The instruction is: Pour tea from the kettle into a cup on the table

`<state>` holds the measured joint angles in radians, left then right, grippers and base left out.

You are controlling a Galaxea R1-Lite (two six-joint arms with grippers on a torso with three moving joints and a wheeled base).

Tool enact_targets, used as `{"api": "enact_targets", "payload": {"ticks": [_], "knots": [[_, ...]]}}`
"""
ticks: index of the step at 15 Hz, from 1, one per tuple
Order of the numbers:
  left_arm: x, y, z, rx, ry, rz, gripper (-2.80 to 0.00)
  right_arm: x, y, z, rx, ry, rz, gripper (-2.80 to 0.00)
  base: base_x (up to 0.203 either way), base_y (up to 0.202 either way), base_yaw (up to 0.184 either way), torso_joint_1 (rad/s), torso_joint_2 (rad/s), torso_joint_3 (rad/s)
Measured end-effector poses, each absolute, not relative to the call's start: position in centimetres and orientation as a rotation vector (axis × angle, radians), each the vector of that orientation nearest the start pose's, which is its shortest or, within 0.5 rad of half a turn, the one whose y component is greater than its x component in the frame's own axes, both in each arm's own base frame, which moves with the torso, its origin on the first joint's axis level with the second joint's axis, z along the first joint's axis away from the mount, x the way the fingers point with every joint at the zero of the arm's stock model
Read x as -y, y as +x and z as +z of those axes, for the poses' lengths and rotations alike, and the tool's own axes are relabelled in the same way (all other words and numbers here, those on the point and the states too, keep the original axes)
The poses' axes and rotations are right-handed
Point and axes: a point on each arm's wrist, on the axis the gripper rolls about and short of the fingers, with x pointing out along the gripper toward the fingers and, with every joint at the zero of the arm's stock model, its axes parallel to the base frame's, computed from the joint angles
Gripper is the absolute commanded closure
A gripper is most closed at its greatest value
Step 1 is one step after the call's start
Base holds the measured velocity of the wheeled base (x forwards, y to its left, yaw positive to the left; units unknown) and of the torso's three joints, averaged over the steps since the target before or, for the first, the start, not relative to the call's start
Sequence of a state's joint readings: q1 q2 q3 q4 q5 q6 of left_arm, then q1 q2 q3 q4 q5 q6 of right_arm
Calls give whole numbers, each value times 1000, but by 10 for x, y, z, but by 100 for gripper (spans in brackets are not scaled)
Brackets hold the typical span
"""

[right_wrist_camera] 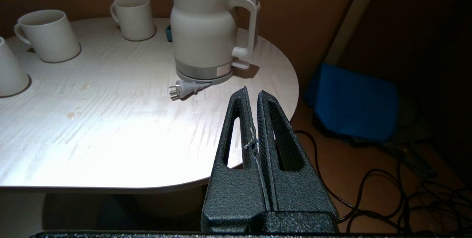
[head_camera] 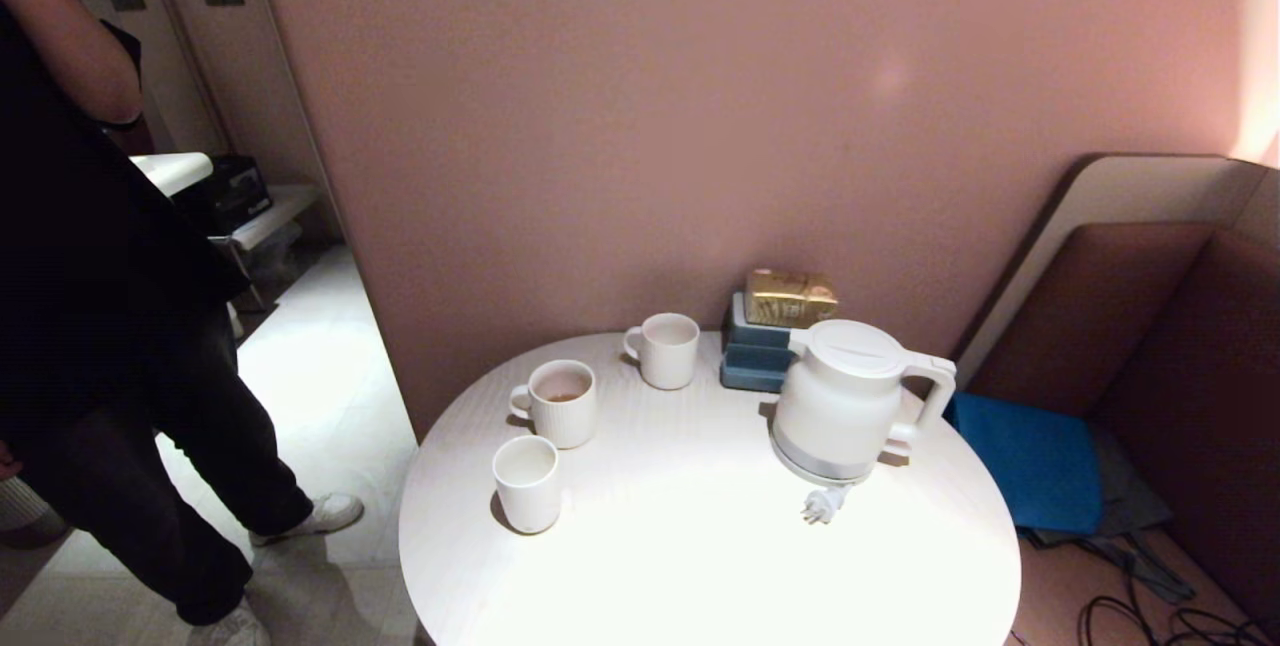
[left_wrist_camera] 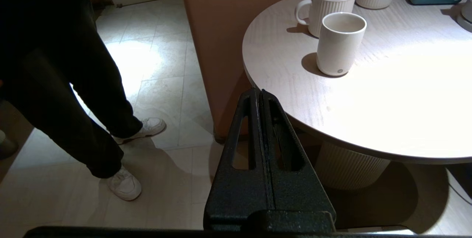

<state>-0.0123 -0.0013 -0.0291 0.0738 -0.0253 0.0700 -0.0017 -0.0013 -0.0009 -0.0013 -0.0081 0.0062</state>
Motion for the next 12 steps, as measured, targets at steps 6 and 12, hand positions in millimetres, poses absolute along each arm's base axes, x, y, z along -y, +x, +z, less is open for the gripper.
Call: {"api": "enact_targets", "payload": {"ticks": [6, 12], "knots": [[0, -25, 76, -42, 73, -40, 0, 0, -23, 76, 3, 6, -9, 0, 0, 0, 0, 0, 0, 0], [0, -25, 76, -42, 73, -40, 0, 0, -23, 76, 3, 6, -9, 0, 0, 0, 0, 0, 0, 0]]}}
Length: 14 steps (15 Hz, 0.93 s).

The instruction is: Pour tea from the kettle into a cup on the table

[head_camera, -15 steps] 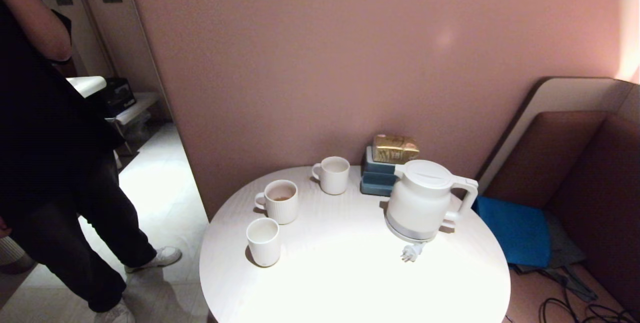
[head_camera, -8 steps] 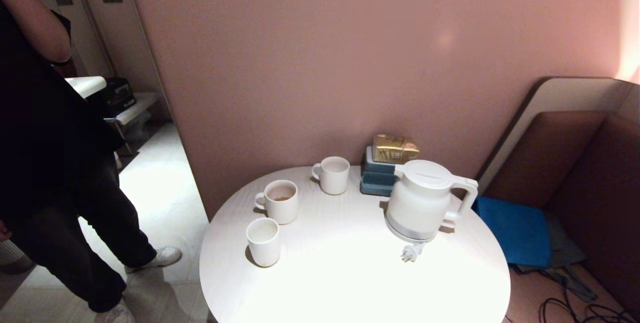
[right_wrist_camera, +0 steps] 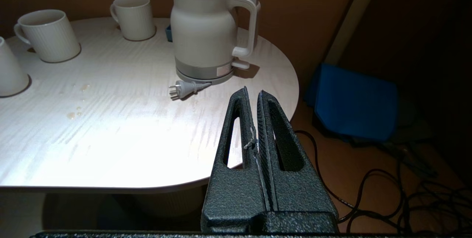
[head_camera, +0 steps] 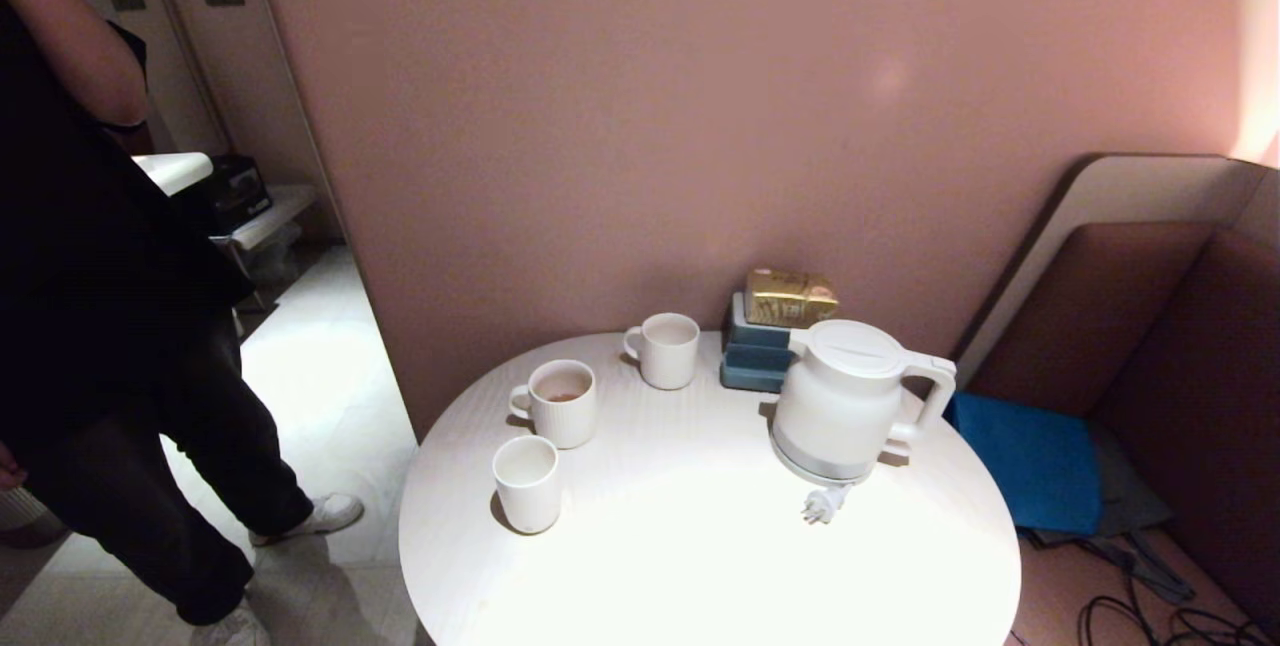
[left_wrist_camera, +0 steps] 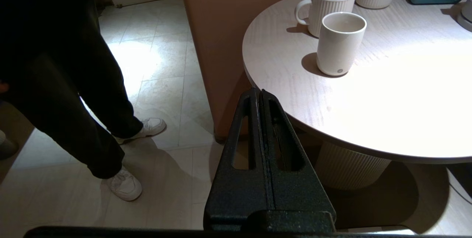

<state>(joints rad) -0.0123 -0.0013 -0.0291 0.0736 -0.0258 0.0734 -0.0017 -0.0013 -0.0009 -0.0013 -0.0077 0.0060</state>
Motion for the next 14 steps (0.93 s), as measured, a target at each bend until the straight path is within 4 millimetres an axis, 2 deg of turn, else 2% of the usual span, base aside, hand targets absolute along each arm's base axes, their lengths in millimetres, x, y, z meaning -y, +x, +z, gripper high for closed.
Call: {"api": "enact_targets", "payload": {"ticks": [14], "knots": [[0, -25, 76, -42, 73, -40, 0, 0, -23, 76, 3, 6, -9, 0, 0, 0, 0, 0, 0, 0]]}}
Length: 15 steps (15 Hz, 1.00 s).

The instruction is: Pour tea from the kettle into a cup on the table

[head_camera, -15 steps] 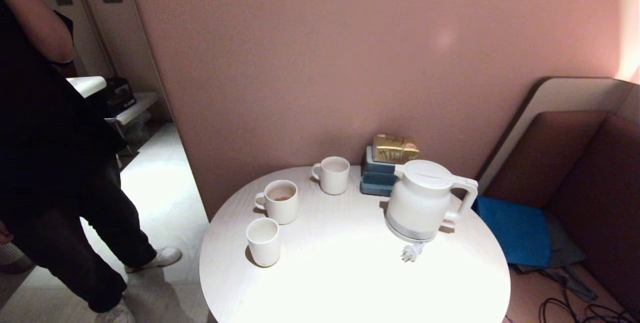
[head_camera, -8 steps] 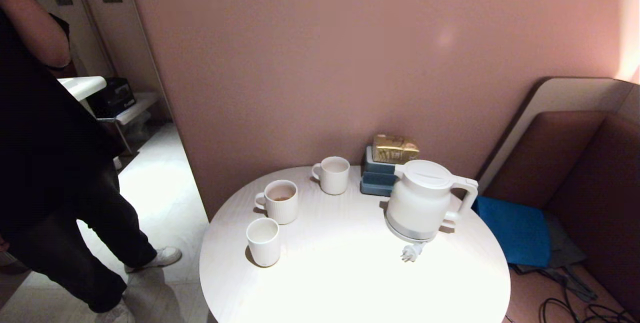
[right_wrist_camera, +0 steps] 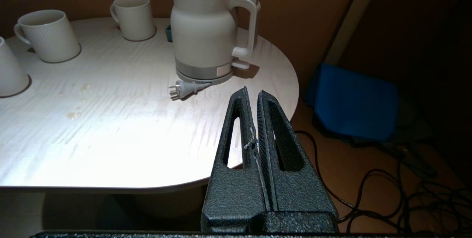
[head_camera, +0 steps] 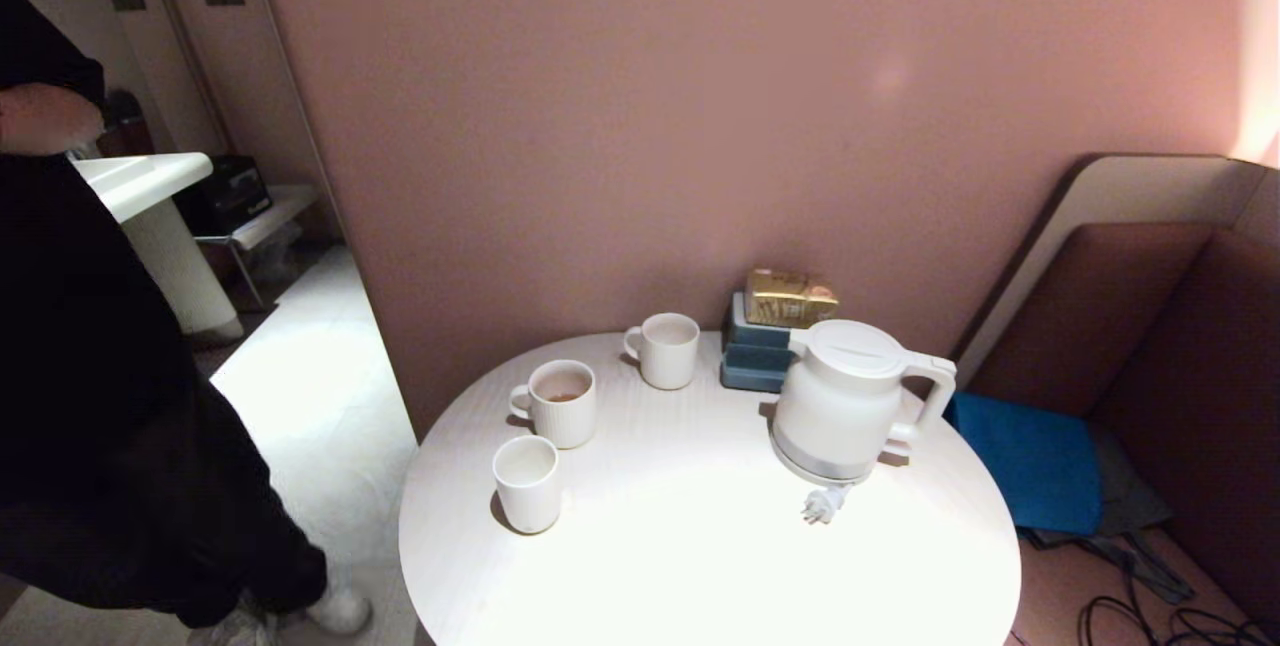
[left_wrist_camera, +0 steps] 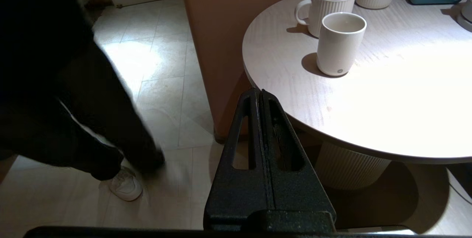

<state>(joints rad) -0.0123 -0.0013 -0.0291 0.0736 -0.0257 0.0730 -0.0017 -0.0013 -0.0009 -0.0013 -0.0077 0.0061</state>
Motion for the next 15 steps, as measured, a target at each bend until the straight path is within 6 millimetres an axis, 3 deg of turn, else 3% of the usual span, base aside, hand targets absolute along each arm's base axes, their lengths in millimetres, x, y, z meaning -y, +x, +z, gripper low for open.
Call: {"api": "enact_targets", "payload": {"ticks": [7, 15], "knots": [[0, -25, 76, -42, 73, -40, 0, 0, -23, 76, 3, 6, -9, 0, 161, 0, 0, 5, 0, 1], [0, -25, 75, -42, 64, -37, 0, 0, -23, 76, 4, 5, -9, 0, 0, 0, 0, 0, 0, 0]]}}
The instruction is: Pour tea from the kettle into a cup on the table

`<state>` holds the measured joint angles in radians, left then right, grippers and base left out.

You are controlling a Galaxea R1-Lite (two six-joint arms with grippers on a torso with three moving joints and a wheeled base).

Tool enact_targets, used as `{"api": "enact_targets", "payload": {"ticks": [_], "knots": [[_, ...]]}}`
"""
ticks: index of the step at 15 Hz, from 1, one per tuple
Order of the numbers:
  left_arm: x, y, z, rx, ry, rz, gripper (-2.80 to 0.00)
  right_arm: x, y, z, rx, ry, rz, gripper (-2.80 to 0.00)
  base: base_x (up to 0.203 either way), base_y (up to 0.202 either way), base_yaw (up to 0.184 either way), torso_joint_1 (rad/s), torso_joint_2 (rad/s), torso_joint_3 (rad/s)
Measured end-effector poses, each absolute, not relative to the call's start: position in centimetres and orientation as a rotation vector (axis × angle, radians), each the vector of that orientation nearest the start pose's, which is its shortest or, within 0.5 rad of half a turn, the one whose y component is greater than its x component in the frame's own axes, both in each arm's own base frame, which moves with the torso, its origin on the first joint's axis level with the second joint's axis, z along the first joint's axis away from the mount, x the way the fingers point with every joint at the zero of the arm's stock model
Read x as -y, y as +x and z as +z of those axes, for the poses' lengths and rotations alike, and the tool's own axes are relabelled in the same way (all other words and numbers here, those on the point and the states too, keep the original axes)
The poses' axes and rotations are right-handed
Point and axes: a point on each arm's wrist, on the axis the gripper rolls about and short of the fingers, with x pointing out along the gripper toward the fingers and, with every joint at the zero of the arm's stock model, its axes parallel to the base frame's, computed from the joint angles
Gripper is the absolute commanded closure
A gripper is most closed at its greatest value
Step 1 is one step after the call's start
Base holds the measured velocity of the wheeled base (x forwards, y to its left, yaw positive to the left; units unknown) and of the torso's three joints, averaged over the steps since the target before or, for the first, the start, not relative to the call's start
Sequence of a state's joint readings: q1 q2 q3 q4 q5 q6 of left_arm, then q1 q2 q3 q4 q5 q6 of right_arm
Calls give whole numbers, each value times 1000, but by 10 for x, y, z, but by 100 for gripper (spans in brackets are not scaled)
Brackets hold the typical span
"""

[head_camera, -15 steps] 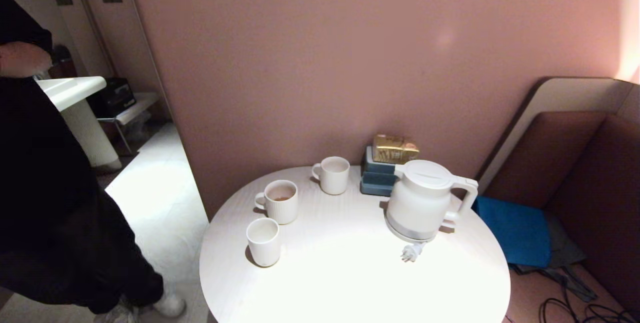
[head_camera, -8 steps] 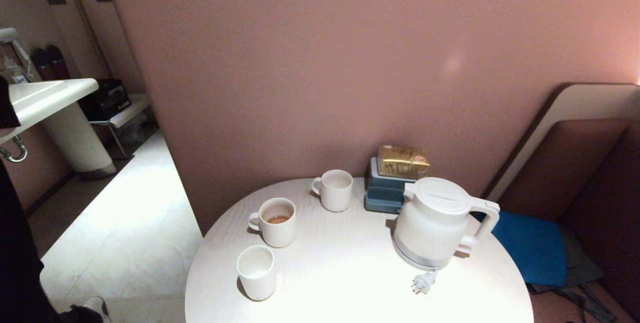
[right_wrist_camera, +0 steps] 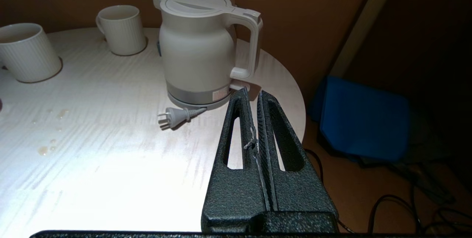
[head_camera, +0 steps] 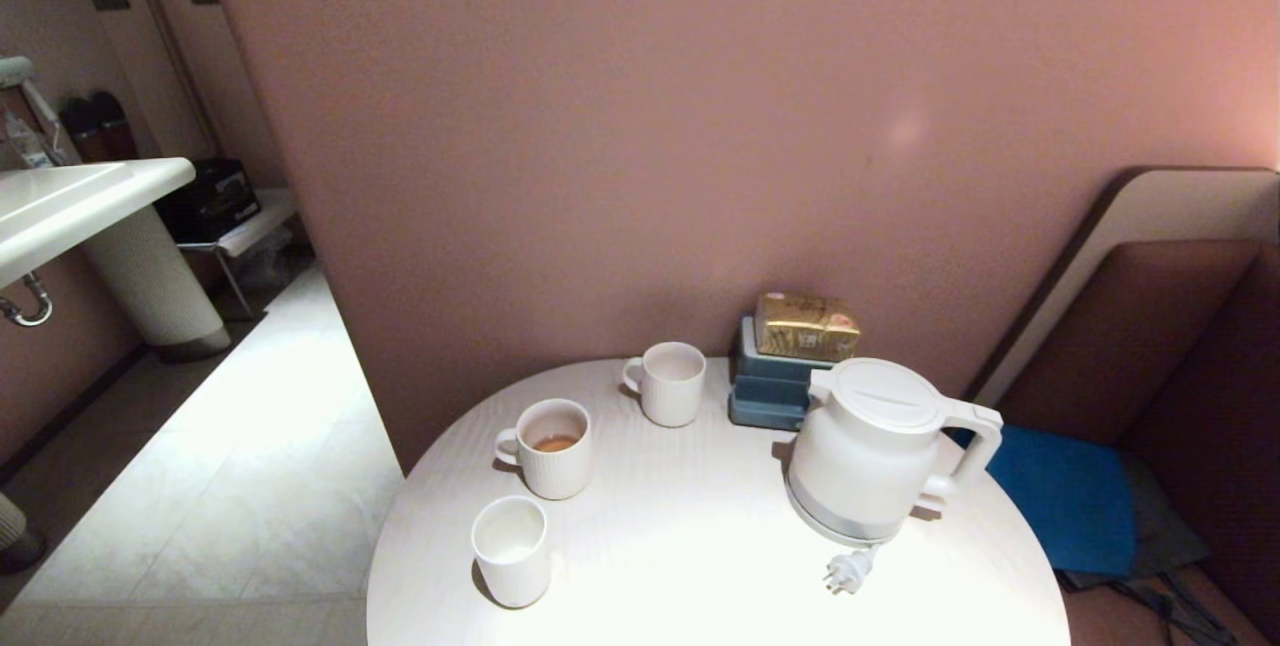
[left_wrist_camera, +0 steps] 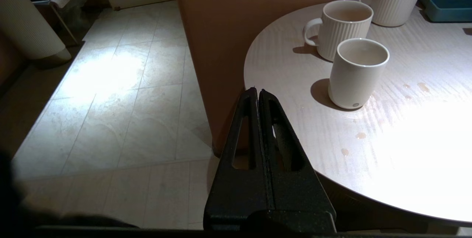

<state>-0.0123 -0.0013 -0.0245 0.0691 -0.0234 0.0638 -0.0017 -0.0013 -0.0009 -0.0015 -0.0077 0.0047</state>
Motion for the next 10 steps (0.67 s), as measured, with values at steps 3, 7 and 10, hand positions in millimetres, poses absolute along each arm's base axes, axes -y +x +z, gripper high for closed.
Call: {"api": "enact_targets", "payload": {"ticks": [3, 7, 10], "knots": [[0, -25, 75, -43, 62, -36, 0, 0, -23, 76, 3, 4, -10, 0, 0, 0, 0, 0, 0, 0], [0, -25, 75, -43, 61, -36, 0, 0, -23, 76, 4, 3, -11, 0, 0, 0, 0, 0, 0, 0], [0, -25, 75, -43, 60, -37, 0, 0, -23, 76, 4, 5, -11, 0, 0, 0, 0, 0, 0, 0]]}}
